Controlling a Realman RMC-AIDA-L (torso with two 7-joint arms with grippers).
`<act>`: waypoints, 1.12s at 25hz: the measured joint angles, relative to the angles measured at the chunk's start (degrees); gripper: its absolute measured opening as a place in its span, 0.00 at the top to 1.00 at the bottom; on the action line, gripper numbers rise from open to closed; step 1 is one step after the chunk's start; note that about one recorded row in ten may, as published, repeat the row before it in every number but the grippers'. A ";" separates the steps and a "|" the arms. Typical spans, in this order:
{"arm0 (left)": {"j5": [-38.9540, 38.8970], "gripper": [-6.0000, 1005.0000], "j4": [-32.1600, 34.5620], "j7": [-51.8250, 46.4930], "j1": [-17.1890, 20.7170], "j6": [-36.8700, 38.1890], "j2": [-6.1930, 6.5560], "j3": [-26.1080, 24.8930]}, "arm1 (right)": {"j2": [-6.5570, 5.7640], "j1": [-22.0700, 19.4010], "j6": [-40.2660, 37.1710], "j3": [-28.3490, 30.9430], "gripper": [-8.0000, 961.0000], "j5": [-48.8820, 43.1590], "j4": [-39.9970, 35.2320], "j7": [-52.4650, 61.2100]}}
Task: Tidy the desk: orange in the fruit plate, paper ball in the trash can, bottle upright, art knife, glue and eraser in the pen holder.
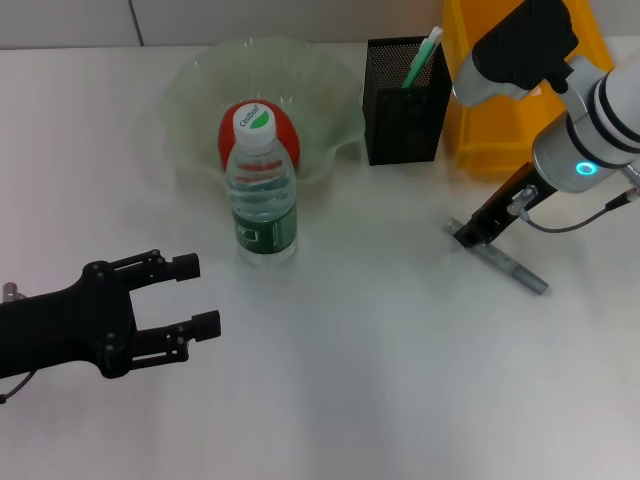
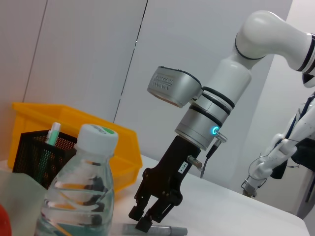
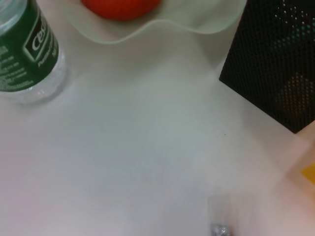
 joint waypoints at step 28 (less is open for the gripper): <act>0.00 0.22 -0.23 0.00 -0.53 -1.07 0.00 0.01 | 0.10 1.35 0.92 -0.36 0.83 0.50 2.64 -1.11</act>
